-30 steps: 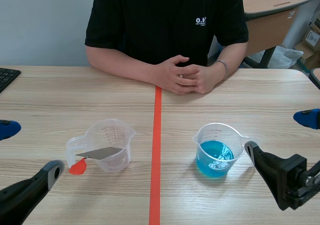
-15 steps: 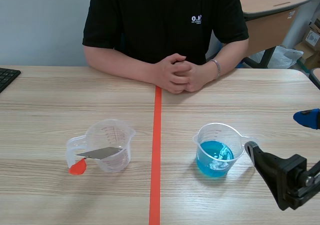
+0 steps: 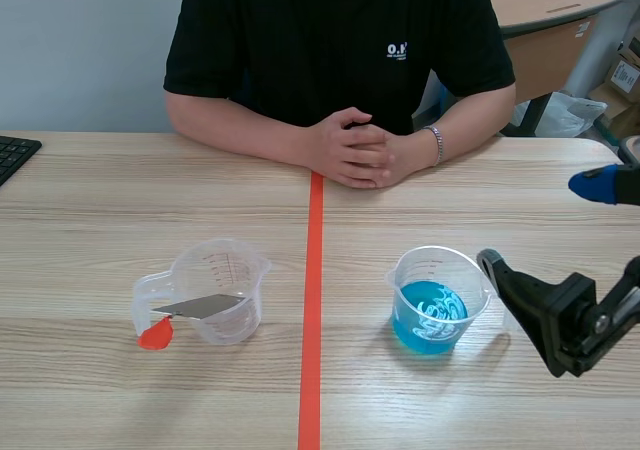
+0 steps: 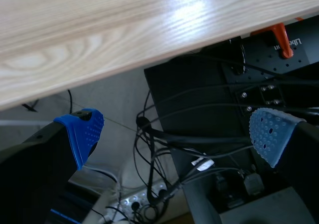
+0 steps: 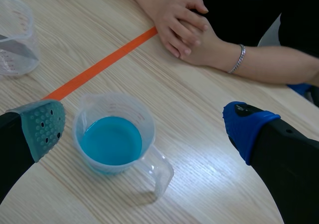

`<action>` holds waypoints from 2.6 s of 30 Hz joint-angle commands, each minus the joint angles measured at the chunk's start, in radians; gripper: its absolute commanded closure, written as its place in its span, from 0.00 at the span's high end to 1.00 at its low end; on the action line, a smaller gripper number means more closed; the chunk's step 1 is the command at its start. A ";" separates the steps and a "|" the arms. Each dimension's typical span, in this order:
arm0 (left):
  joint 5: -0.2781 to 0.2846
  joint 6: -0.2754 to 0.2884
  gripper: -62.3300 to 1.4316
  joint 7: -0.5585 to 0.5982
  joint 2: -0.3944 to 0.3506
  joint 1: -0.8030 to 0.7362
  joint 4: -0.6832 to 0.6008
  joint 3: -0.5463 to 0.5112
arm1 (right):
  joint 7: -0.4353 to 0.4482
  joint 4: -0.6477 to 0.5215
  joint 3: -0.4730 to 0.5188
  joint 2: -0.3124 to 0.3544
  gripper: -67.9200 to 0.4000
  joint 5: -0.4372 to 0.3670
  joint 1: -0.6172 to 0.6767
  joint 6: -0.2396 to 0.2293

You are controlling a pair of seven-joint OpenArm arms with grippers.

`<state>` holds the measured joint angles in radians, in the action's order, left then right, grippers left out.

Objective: Do the redox reaction experiment.
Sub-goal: 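Lift the metal plate out of the left beaker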

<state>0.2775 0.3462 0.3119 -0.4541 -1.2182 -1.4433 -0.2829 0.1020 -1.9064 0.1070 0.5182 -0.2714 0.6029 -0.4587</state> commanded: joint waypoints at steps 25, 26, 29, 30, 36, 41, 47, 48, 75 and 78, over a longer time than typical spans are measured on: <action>-0.073 -0.011 1.00 0.015 0.063 0.042 0.005 0.139 | 0.028 -0.018 -0.593 0.019 1.00 0.400 -0.291 -0.062; -0.073 -0.011 1.00 0.015 0.063 0.041 0.005 0.139 | 0.027 -0.017 -0.613 0.019 1.00 0.401 -0.303 -0.062; -0.073 -0.011 1.00 0.014 0.063 0.041 0.005 0.139 | 0.028 -0.015 -0.668 0.019 1.00 0.404 -0.337 -0.058; -0.073 -0.011 1.00 0.014 0.063 0.041 0.005 0.139 | 0.029 -0.014 -0.686 0.019 1.00 0.410 -0.346 -0.058; -0.073 -0.011 1.00 0.021 0.063 0.041 0.005 0.139 | 0.061 0.007 -0.783 0.019 1.00 0.470 -0.388 -0.002; -0.078 -0.011 1.00 0.029 0.063 0.052 0.006 0.139 | 0.134 0.085 -0.874 0.019 1.00 0.526 -0.435 0.067; -0.080 -0.011 1.00 0.029 0.063 0.058 0.012 0.139 | 0.238 0.185 -0.973 0.001 1.00 0.575 -0.479 0.211; -0.080 -0.011 1.00 0.029 0.063 0.058 0.012 0.139 | 0.253 0.201 -0.985 -0.011 1.00 0.592 -0.485 0.227; -0.081 -0.011 1.00 0.029 0.063 0.058 0.012 0.139 | 0.263 0.350 -1.096 -0.180 0.66 0.714 -0.542 0.399; -0.081 -0.011 1.00 0.029 0.063 0.058 0.012 0.139 | 0.263 0.350 -1.096 -0.180 0.55 0.714 -0.542 0.399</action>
<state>0.1978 0.3340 0.3267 -0.3962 -1.1522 -1.4261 -0.1379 0.3576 -1.5410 -0.9840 0.3386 0.4488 0.0753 -0.0669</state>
